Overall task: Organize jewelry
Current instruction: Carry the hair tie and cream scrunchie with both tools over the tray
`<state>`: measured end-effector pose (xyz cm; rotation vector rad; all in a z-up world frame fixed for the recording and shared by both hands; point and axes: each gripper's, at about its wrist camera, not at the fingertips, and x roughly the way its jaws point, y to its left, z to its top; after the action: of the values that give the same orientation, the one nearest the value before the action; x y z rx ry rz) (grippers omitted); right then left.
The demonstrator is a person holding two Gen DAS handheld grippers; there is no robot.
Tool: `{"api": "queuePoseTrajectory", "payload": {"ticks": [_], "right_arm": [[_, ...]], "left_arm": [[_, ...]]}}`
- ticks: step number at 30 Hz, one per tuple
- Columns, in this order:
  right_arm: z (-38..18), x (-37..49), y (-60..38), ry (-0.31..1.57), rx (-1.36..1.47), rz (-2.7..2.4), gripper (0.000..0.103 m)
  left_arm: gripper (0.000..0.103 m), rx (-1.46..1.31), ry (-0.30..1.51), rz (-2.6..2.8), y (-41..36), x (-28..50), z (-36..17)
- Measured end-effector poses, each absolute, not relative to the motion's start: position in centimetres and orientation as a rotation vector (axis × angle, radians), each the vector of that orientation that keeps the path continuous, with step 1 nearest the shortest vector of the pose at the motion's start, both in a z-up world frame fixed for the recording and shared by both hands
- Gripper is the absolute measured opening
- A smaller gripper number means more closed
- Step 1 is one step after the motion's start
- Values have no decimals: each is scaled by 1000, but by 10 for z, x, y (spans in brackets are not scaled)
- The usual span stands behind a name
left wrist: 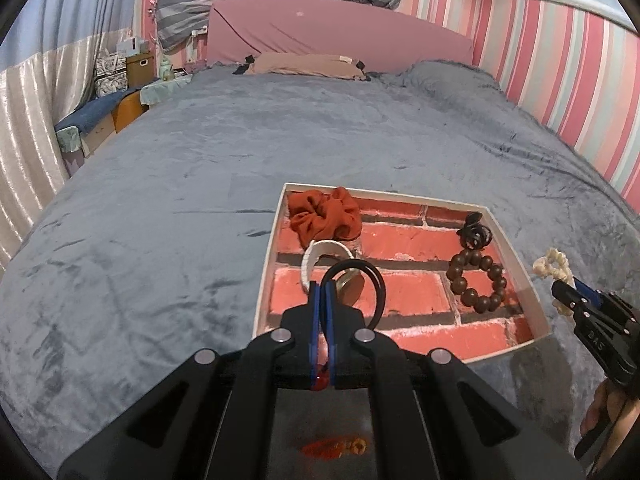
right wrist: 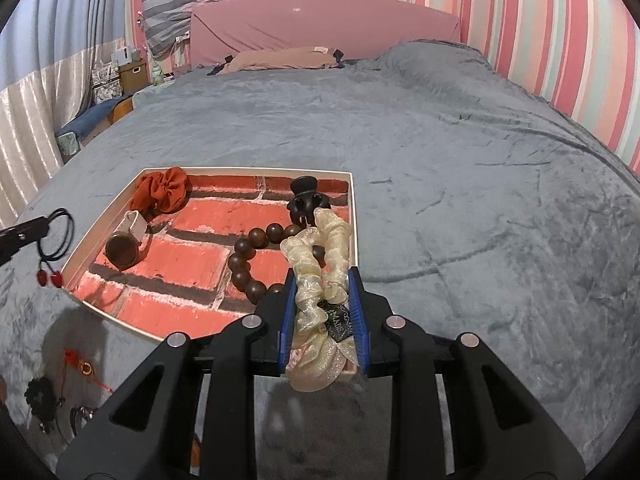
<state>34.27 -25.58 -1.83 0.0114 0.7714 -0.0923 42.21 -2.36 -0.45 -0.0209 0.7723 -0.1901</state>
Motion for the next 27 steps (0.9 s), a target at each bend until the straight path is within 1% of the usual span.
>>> {"api": "queuePoseTrajectory", "payload": {"ticks": [12,23,26,27], "right_arm": [[-58,366,-255,838,-15,-112,25],[-78,371,-250,870,-4,-101,25],[-80,370,-247,875,-17,-91,33],[-79,369,-246,873,-20,-90,40]], "left_arm": [[3,11,849,-145,-30,453,-54],[4,35,885,-120,-28,458,-73],[5,50,891,-120,-29,457,-74],[5,51,892,-119,-29,456,-74]]}}
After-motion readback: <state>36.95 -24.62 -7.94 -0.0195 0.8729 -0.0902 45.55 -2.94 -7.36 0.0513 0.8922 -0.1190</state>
